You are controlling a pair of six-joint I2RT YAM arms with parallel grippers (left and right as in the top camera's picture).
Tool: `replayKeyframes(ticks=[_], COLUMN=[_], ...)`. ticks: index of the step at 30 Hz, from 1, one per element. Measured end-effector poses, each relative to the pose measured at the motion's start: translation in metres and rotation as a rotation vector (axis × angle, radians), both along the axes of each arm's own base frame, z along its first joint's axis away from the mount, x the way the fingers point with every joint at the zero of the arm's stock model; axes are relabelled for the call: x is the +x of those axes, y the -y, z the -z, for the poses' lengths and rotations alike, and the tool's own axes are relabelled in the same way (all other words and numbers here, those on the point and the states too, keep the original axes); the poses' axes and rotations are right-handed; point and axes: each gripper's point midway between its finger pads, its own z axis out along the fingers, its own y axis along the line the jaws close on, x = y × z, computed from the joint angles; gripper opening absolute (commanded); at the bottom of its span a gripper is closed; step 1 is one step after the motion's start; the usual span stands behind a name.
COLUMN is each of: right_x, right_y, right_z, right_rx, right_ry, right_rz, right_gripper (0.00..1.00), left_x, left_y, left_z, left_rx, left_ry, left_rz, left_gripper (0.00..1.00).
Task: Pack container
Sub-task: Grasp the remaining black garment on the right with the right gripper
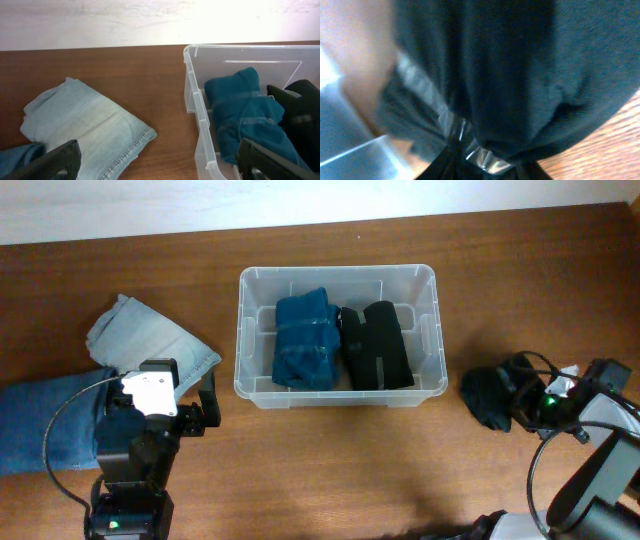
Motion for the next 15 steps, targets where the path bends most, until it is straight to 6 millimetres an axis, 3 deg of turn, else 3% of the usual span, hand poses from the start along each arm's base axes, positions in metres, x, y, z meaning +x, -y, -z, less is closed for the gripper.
replayKeyframes(ticks=[3, 7, 9, 11, 13, 15], right_x=[0.014, 0.037, 0.047, 0.053, 0.057, 0.06], right_y=[0.005, 0.005, -0.011, -0.035, -0.065, -0.1], right_z=[-0.034, -0.114, -0.164, -0.199, -0.228, -0.245], right_rx=[-0.026, -0.114, -0.176, -0.211, -0.242, -0.246], right_ry=[0.085, 0.258, 0.362, 0.441, 0.525, 0.582], right_rz=[-0.008, -0.068, -0.146, -0.228, -0.33, -0.435], right_gripper=[0.24, 0.24, 0.24, 0.24, 0.24, 0.25], left_x=[0.0, 0.0, 0.0, 0.0, 0.0, 0.0], left_y=[0.0, 0.0, 0.0, 0.0, 0.0, 0.0], left_z=[0.0, 0.0, 0.0, 0.0, 0.0, 0.0], left_rx=[0.0, 0.0, 0.0, 0.0, 0.0, 0.0], left_ry=[0.0, 0.0, 0.0, 0.0, 0.0, 0.0], left_rz=[0.0, 0.0, 0.0, 0.0, 0.0, 0.0], left_gripper=[0.99, 0.99, 0.99, 0.99, 1.0, 0.99])
